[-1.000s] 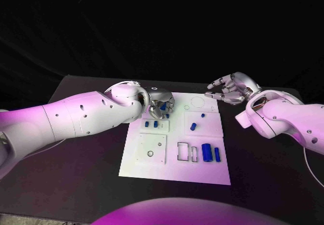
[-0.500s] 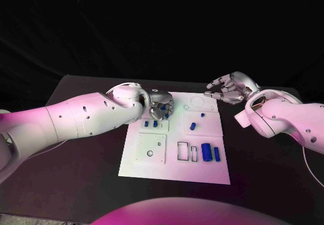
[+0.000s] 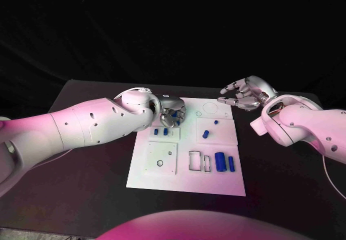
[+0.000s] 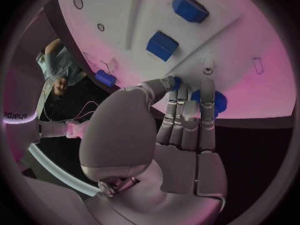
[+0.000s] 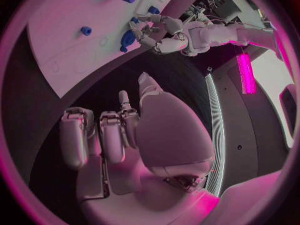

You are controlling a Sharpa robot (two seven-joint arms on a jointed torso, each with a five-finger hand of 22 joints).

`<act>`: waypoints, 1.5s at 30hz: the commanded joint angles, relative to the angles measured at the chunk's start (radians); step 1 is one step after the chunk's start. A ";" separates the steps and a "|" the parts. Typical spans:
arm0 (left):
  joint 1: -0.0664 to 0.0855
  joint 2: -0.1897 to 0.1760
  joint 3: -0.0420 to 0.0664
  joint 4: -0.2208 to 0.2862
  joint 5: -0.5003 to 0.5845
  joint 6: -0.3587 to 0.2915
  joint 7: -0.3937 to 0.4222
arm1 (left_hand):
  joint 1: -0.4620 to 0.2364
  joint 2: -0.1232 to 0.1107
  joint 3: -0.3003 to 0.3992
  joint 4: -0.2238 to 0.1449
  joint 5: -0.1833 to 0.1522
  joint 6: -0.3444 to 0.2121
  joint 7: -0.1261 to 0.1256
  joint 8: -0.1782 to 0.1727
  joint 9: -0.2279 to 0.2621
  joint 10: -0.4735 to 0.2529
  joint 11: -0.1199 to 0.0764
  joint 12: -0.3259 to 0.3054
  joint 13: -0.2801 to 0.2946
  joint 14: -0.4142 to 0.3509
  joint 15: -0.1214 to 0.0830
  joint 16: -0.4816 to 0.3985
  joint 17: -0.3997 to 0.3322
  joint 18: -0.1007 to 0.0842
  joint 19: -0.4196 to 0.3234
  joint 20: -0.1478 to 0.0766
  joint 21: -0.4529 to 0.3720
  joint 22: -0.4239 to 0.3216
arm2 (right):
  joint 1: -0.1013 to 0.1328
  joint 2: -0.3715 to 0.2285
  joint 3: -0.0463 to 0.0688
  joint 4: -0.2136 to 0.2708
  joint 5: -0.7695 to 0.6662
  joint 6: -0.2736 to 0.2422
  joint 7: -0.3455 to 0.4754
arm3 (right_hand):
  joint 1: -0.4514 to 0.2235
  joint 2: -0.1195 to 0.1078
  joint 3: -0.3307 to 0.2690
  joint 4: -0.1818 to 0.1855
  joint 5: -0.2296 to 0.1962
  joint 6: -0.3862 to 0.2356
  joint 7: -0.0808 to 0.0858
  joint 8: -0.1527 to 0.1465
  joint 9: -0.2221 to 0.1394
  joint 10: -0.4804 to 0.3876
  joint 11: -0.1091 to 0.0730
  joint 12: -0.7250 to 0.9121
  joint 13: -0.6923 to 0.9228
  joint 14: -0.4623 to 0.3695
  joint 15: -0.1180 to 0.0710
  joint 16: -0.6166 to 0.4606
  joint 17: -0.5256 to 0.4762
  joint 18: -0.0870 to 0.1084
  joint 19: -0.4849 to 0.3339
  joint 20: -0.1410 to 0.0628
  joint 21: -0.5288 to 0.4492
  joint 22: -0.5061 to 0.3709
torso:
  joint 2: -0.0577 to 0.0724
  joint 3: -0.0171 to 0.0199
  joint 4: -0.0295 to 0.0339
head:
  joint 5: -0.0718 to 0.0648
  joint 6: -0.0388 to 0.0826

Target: Assemble the parts on the task board

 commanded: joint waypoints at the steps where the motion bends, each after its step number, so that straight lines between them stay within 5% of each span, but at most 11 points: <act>1: -0.001 0.004 0.000 -0.002 -0.007 0.024 0.000 | -0.001 0.013 0.007 -0.001 -0.003 0.014 0.000 -0.005 0.000 0.015 -0.002 -0.005 -0.001 0.017 -0.001 0.010 0.014 0.015 0.005 -0.006 0.010 0.004 | 0.000 0.001 0.000 0.001 -0.010 0.010 0.005 | -0.011 0.000 0.006 0.000 0.004 -0.003 -0.005 0.004 -0.001 0.000 -0.009 -0.003 0.107 0.087 -0.009 -0.002 0.183 0.000 0.015 -0.005 -0.007 0.176 | 0.000 0.0010 0.0007 | 0.000 -0.001; 10: -0.001 0.003 0.000 -0.004 -0.007 0.026 -0.010 | 0.007 0.039 0.012 -0.019 -0.004 0.053 -0.009 -0.009 0.008 0.063 -0.018 -0.007 0.003 0.082 -0.017 0.046 0.096 -0.005 0.080 -0.014 0.084 0.116 | 0.000 0.002 0.000 0.001 -0.011 0.010 0.005 | -0.012 0.000 0.007 0.000 0.004 -0.001 -0.006 0.005 -0.001 0.001 -0.009 -0.002 0.108 0.087 -0.009 -0.002 0.183 0.000 0.015 -0.005 -0.006 0.177 | 0.000 0.0011 0.0006 | 0.000 -0.002; 22: -0.002 0.000 0.001 -0.001 0.000 -0.043 0.013 | 0.009 0.044 0.023 -0.035 -0.003 0.052 -0.004 -0.034 0.009 0.079 -0.015 -0.040 -0.004 0.103 -0.017 0.049 0.104 -0.014 0.116 -0.015 0.121 0.167 | 0.000 0.002 0.000 0.002 -0.011 0.009 0.007 | -0.012 0.000 0.007 0.000 0.004 -0.001 -0.006 0.005 -0.001 0.001 -0.009 -0.002 0.108 0.087 -0.009 -0.002 0.183 0.000 0.015 -0.005 -0.006 0.177 | -0.001 0.0000 -0.0001 | -0.001 0.004; 28: -0.002 -0.024 0.010 0.029 0.019 -0.074 0.024 | 0.006 0.042 0.023 -0.037 -0.003 0.053 -0.002 -0.040 0.010 0.084 -0.014 -0.050 -0.007 0.106 -0.016 0.047 0.101 -0.014 0.119 -0.014 0.124 0.169 | 0.000 0.001 0.000 0.001 -0.011 0.008 0.008 | -0.012 0.000 0.007 0.000 0.004 -0.001 -0.006 0.005 -0.001 0.001 -0.009 -0.002 0.108 0.087 -0.009 -0.002 0.183 0.000 0.015 -0.005 -0.006 0.177 | -0.002 -0.0007 0.0004 | -0.002 0.005; 37: -0.002 -0.092 0.040 0.092 0.054 -0.079 0.018 | -0.001 0.038 0.020 -0.037 -0.004 0.058 -0.002 -0.044 0.011 0.092 -0.014 -0.060 -0.009 0.110 -0.016 0.046 0.099 -0.015 0.123 -0.013 0.126 0.173 | -0.001 -0.001 0.000 0.000 -0.011 0.008 0.008 | -0.012 0.000 0.008 0.000 0.004 0.000 -0.006 0.007 -0.001 0.001 -0.010 -0.002 0.108 0.087 -0.009 -0.002 0.183 0.001 0.014 -0.005 -0.008 0.176 | -0.005 0.0013 0.0054 | -0.003 0.006; 45: -0.002 -0.135 0.045 0.105 0.072 -0.050 0.008 | -0.003 0.036 0.018 -0.037 -0.005 0.060 -0.003 -0.045 0.012 0.095 -0.014 -0.064 -0.009 0.109 -0.016 0.044 0.092 -0.015 0.123 -0.013 0.127 0.174 | -0.001 -0.002 0.000 0.000 -0.011 0.009 0.008 | -0.012 0.000 0.008 0.000 0.004 0.000 -0.006 0.007 -0.001 0.001 -0.010 -0.002 0.108 0.087 -0.009 -0.002 0.183 0.001 0.014 -0.005 -0.008 0.176 | -0.004 0.0007 0.0059 | -0.003 0.005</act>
